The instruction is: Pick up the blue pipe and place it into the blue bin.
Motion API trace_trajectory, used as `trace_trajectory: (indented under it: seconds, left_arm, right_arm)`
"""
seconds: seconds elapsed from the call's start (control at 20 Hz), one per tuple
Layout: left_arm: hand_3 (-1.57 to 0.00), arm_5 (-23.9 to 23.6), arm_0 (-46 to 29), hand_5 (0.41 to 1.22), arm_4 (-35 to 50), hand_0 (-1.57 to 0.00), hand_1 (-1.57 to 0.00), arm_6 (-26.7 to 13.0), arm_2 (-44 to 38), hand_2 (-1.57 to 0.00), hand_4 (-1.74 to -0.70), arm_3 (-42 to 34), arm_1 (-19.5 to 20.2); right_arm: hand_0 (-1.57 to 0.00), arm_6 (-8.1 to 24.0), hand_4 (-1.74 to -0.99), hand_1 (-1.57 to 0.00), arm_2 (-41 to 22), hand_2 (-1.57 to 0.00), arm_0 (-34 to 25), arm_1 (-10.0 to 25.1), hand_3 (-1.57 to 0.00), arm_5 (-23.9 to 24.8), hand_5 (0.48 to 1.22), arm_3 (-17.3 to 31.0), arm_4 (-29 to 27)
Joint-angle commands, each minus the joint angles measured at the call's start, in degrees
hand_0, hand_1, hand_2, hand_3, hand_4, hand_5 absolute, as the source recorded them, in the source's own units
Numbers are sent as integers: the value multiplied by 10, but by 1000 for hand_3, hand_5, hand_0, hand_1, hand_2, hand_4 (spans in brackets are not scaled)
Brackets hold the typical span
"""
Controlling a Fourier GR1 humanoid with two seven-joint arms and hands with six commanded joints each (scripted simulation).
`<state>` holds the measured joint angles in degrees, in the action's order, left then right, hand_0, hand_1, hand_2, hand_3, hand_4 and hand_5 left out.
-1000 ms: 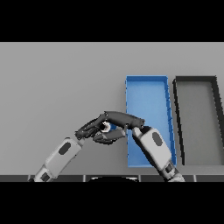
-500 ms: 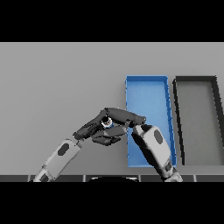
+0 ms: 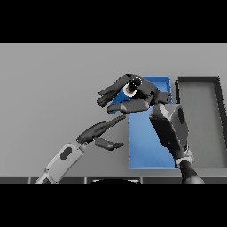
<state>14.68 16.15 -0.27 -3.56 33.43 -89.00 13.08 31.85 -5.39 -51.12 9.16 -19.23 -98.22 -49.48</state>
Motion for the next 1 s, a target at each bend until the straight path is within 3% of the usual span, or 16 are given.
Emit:
trace_trajectory:
  seconds: [0.0,0.1,0.2,0.4,0.55,0.95]
  left_arm:
    - [0,0,1,502,-1,0,0,4,-1,0,-912,0,1]
    - [0,3,-7,499,1,0,0,15,-3,1,-907,-11,13]
    - [1,7,-8,492,7,1,1,15,-4,1,-906,-21,16]
    - [1,10,-4,487,13,1,1,6,-9,1,-911,-13,16]
    - [1,8,-7,489,11,1,1,7,-11,1,-902,-2,15]
    - [1,10,-10,466,13,1,1,8,-8,1,-887,-6,11]
  right_arm:
    - [-1571,-5,-1720,-1571,11,-1571,-22,9,-1571,8,1127,12,2]
    - [-1571,-15,-1727,-1571,34,-1571,-57,28,-1571,38,1113,36,15]
    - [-1571,-32,-1732,-1571,62,-1571,-97,57,-1571,54,1117,93,50]
    - [-1571,-43,-1737,-1571,90,-1571,-93,94,-1571,55,1135,200,119]
    - [-1571,-37,-1739,-1571,106,-1571,-38,101,-1571,61,1120,239,140]
    - [-1571,31,-1741,-1571,73,-1571,95,86,-1571,124,1120,247,187]
